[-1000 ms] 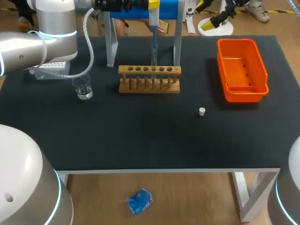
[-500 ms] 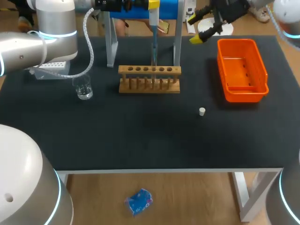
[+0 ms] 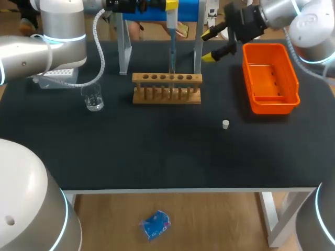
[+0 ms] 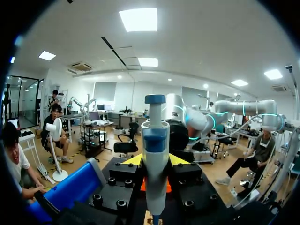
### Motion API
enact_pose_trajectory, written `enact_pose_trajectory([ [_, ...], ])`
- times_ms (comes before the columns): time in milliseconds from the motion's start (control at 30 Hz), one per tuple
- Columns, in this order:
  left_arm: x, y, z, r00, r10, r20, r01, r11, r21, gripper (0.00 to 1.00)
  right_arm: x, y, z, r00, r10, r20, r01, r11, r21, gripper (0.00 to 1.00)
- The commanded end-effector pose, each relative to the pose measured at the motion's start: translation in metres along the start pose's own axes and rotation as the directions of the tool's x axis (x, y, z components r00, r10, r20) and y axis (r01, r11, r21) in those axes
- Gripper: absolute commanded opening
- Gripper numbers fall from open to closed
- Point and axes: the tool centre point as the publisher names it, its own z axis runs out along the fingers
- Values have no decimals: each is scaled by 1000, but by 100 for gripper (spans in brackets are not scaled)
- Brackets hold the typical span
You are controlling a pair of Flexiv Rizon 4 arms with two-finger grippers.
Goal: Invert the test tube, pick up the pipette, mount the tip to pipette, aspirate from beaker and dispense into the tube, eject the tip, return the pipette, and cap with the stopper.
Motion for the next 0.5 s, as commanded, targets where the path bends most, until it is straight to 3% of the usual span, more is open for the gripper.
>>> enact_pose_trajectory([
  [33,0,-1,0,1000,-1,-2,1,1000,-3,0,-15,-5,15,999,0,-34,0,1000,-11,100],
  [500,0,-1,0,1000,-1,-2,1,1000,-3,0,-13,-11,52,995,11,-96,-15,999,-45,100],
])
